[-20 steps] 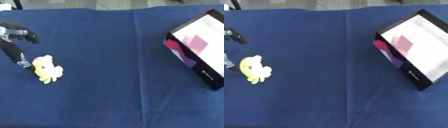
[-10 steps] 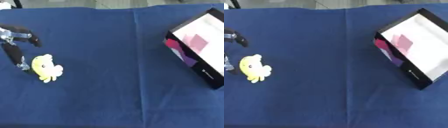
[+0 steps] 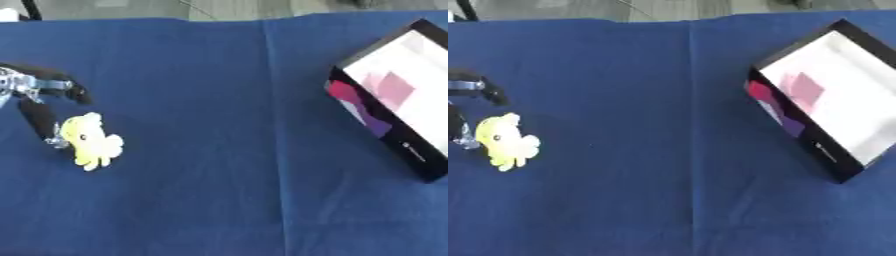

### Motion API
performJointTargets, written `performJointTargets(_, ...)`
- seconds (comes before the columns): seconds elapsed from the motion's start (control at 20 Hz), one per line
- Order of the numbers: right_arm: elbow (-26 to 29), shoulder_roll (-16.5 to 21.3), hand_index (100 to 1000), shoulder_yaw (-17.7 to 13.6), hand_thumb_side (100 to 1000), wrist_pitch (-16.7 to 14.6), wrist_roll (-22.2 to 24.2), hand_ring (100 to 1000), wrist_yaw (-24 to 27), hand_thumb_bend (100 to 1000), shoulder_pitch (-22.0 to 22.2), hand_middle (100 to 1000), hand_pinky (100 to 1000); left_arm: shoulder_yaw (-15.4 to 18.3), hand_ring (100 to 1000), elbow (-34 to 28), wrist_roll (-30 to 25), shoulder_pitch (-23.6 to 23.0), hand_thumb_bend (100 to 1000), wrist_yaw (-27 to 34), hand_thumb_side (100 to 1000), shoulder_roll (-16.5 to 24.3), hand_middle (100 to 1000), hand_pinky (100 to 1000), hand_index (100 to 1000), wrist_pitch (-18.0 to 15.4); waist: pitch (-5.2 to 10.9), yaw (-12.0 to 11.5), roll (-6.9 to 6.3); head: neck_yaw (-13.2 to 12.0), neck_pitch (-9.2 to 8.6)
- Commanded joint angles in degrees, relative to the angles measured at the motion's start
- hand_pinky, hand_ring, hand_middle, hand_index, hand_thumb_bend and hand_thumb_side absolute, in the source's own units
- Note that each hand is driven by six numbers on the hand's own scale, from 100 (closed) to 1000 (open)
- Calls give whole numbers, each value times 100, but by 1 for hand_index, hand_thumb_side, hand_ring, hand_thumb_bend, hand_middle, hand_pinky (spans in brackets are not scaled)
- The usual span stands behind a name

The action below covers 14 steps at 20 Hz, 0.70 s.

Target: Pick up the objects with one hand, pass them to the other hand, and then place them into the box on the other side of the table.

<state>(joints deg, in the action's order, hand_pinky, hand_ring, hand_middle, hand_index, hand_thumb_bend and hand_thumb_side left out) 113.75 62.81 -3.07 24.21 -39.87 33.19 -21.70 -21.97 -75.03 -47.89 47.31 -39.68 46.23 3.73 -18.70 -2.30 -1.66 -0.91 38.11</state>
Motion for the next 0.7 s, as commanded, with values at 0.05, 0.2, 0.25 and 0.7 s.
performJointTargets(0.05,84,171,797,-145,284,954,-1110,817,87,100,-36,769,657,32,889,98,86,112,754,-227,216,66,776,882,862,-80,87,24,20,-38,-25)
performJointTargets(0.2,84,185,796,-169,290,932,-1155,817,118,100,-3,768,657,36,888,209,135,119,756,-341,203,1,774,881,858,-175,72,41,20,-62,-27)
performJointTargets(0.25,84,181,796,-172,290,929,-1167,817,125,100,7,768,657,31,888,235,152,123,757,-379,199,-16,773,881,855,-205,67,44,18,-75,-24)
performJointTargets(0.7,84,135,794,-183,291,1001,-1210,810,174,100,29,767,656,-13,817,404,-2,126,423,-502,100,-109,664,846,685,-306,67,42,21,-120,-9)
